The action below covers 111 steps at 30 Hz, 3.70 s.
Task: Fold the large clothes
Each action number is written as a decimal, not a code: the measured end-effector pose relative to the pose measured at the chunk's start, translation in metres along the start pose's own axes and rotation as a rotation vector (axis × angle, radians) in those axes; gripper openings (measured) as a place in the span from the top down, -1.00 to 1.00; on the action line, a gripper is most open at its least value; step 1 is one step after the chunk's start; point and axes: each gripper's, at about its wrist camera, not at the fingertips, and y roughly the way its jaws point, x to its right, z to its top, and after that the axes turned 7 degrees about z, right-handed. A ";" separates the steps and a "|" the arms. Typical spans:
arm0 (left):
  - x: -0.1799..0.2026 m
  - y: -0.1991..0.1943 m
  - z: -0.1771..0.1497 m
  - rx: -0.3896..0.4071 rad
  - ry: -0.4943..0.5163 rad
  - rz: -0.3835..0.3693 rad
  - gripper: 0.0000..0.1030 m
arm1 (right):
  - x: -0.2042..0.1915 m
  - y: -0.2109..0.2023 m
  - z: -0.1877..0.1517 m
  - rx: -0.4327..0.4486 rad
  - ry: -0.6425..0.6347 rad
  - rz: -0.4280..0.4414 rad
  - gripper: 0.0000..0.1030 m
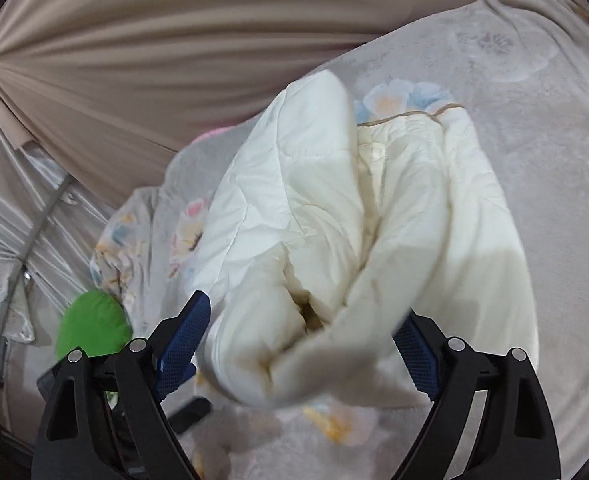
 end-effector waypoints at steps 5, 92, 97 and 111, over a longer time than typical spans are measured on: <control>-0.002 0.009 0.002 0.002 -0.029 0.015 -0.63 | -0.011 -0.044 0.002 0.159 -0.103 0.047 0.61; 0.047 0.033 0.078 0.059 -0.015 0.002 -0.83 | 0.092 -0.100 -0.010 0.264 0.055 -0.211 -0.40; 0.042 0.054 0.076 0.004 -0.050 -0.049 -0.86 | 0.116 -0.078 0.007 0.176 0.118 -0.149 -0.40; 0.029 0.062 0.076 -0.007 -0.060 -0.092 -0.91 | 0.164 -0.059 0.017 0.073 0.237 -0.028 -0.22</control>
